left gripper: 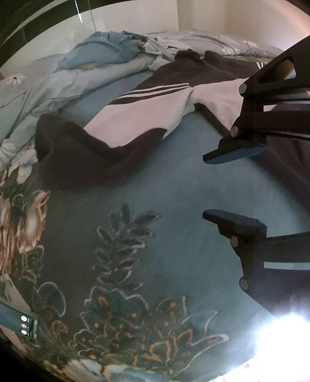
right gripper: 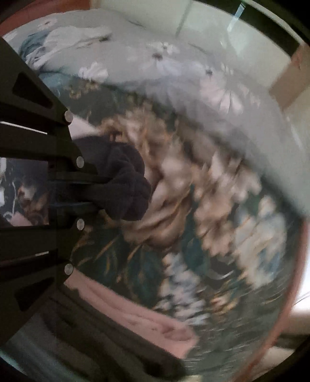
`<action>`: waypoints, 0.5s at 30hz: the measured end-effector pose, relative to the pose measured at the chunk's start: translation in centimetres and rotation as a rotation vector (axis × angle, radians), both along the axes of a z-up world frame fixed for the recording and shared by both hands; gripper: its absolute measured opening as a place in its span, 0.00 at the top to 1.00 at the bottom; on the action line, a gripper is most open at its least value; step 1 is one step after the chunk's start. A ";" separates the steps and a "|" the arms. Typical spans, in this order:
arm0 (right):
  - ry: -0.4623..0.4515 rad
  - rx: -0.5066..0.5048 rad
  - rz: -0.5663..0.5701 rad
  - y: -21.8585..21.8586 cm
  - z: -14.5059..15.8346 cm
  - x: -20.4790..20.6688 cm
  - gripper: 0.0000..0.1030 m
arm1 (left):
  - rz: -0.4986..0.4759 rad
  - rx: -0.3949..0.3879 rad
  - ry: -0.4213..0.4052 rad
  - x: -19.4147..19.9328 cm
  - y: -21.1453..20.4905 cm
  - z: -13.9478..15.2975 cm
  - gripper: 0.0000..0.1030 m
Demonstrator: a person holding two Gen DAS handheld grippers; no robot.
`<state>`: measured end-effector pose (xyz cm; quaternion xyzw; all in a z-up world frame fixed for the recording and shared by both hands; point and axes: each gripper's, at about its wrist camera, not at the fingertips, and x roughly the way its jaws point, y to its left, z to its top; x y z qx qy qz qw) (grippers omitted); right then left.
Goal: Fold clothes
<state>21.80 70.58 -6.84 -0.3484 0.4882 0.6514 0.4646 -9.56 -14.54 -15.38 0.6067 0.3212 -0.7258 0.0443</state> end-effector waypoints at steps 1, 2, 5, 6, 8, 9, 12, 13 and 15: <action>0.005 0.038 0.025 -0.5 1.3 -0.8 0.89 | 0.008 0.005 0.003 -0.1 -0.1 -0.2 0.57; 0.011 0.076 0.049 -0.9 2.6 -1.5 0.89 | 0.021 0.015 0.007 0.0 -0.4 -0.2 0.56; 0.025 0.209 0.142 -3.0 7.2 -4.5 0.89 | 0.039 0.055 0.017 0.2 -1.1 -0.3 0.54; 0.037 0.263 0.189 -4.5 8.9 -6.2 0.89 | 0.038 0.063 0.021 0.2 -1.2 -0.3 0.54; 0.064 0.362 0.285 -7.8 12.1 -9.6 0.89 | 0.033 0.074 0.027 0.2 -1.4 -0.2 0.54; 0.079 0.406 0.333 -9.6 13.4 -11.3 0.89 | 0.028 0.078 0.032 0.2 -1.5 -0.1 0.54; 0.100 0.489 0.478 -15.9 15.0 -16.7 0.89 | 0.023 0.092 0.052 0.3 -1.8 0.2 0.53; 0.101 0.499 0.519 -18.0 14.9 -18.2 0.89 | 0.027 0.104 0.058 0.3 -1.9 0.2 0.51; 0.098 0.477 0.603 -22.4 13.2 -21.3 0.89 | 0.035 0.131 0.067 0.5 -2.2 0.3 0.50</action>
